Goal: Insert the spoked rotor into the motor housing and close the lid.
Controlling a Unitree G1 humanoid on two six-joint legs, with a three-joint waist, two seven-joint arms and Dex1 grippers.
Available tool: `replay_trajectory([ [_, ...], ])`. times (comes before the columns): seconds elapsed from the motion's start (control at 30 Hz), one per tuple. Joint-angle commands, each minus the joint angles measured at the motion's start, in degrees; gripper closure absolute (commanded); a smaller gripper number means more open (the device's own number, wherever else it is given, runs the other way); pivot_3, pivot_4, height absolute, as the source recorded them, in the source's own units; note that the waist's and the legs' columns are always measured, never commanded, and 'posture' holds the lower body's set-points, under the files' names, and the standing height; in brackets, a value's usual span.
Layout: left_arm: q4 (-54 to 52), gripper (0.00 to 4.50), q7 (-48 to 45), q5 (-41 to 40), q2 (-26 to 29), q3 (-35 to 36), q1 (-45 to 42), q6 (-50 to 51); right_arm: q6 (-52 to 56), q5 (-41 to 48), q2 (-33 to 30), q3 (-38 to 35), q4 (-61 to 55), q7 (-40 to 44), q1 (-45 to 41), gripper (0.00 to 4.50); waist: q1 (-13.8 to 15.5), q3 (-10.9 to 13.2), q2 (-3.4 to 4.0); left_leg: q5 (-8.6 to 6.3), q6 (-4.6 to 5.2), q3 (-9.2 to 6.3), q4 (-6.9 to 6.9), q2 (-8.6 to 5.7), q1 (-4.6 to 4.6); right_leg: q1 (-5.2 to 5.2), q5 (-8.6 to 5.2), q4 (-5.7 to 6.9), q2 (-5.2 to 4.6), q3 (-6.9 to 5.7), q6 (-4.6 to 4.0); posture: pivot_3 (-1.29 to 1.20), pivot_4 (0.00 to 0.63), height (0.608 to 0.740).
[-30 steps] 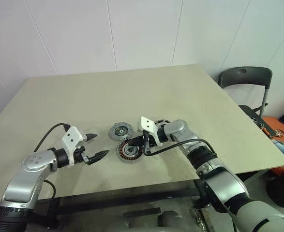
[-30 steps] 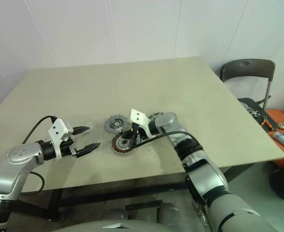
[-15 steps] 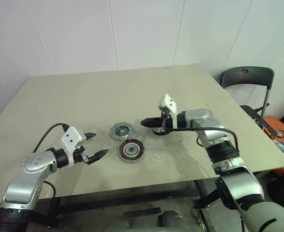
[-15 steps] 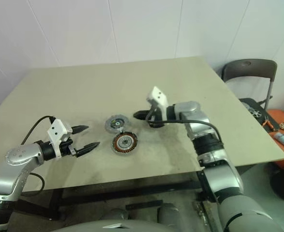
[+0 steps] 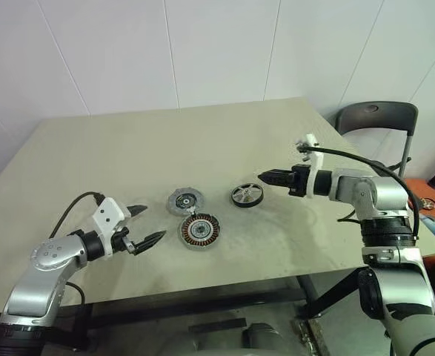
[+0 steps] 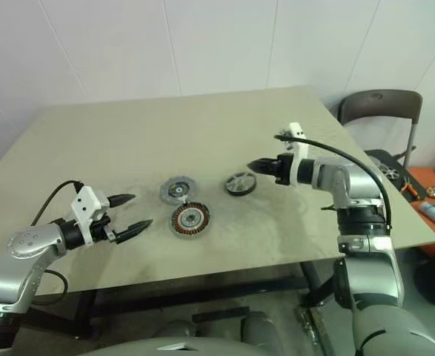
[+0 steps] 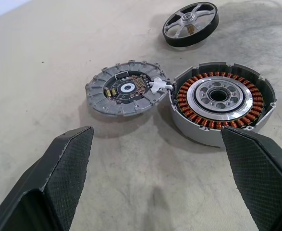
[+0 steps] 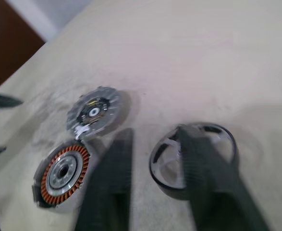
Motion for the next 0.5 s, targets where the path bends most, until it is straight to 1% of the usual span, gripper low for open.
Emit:
replay_trajectory([
  [0.03, -0.68, 0.0, -0.11, -0.3, 0.16, 1.65, 0.05, -1.6, 8.13, 3.79, 0.3, -5.71, 1.74, -4.35, -2.17, 1.83, 0.03, 0.0, 0.0, 0.0, 0.0, 0.0, 0.0, 0.0, 0.0, 0.0, 0.0, -0.01, 0.0, 0.0, 0.0, 0.0, 0.0, 0.74],
  [0.13, -0.8, 0.0, -0.27, -0.78, 0.08, 1.98, 0.5, -1.71, 10.0, 4.89, 1.46, -10.02, 5.15, -8.8, -2.92, 0.78, 0.03, 0.0, 0.0, -0.01, 0.02, 0.0, -0.01, 0.0, -0.02, -0.01, 0.0, -0.04, 0.0, 0.0, 0.0, 0.0, 0.0, 0.74],
  [0.2, -0.9, 0.0, -0.61, -1.33, 0.0, 2.13, 0.83, -1.52, 10.3, 5.69, 2.3, -14.56, 10.32, -12.55, -3.94, 0.06, -0.04, 0.0, 0.0, -0.01, 0.02, 0.02, 0.0, 0.0, -0.02, 0.0, 0.0, -0.04, 0.0, 0.01, 0.0, 0.0, 0.0, 0.74],
  [0.3, -0.98, 0.0, -0.63, -1.32, -0.24, 2.18, 1.07, -2.05, 10.03, 6.28, 2.91, -18.22, 16.23, -16.2, -4.39, 0.02, -0.06, 0.0, 0.0, -0.01, 0.03, 0.09, -0.01, 0.0, 0.0, 0.0, 0.0, -0.04, 0.0, 0.04, 0.0, 0.0, 0.0, 0.74],
  [0.43, -1.13, 0.0, -0.55, -1.38, -0.4, 2.25, 1.2, -2.01, 11.35, 7.72, 4.98, -21.18, 18.59, -19.99, -5.04, 0.02, -0.28, 0.02, 0.03, -0.02, 0.04, 0.2, -0.03, 0.02, -0.01, -0.01, 0.01, -0.06, 0.02, 0.05, 0.0, 0.0, 0.0, 0.74],
  [0.47, -1.18, 0.0, -0.53, -1.35, -0.43, 2.25, 1.22, -2.01, 12.87, 7.41, 5.26, -21.15, 19.6, -21.27, -5.47, 0.02, -0.3, 0.03, 0.04, -0.02, 0.04, 0.2, -0.03, 0.04, 0.0, -0.01, 0.01, -0.05, 0.02, 0.08, 0.01, 0.0, 0.0, 0.74],
  [0.5, -1.3, 0.0, -0.53, -1.39, -0.43, 2.29, 1.29, -1.95, 13.76, 8.32, 6.02, -22.64, 20.44, -22.37, -5.88, 0.02, -0.28, 0.03, 0.05, -0.02, 0.04, 0.2, -0.03, 0.05, 0.01, -0.01, 0.01, -0.05, 0.03, 0.1, 0.01, 0.0, 0.0, 0.74],
])
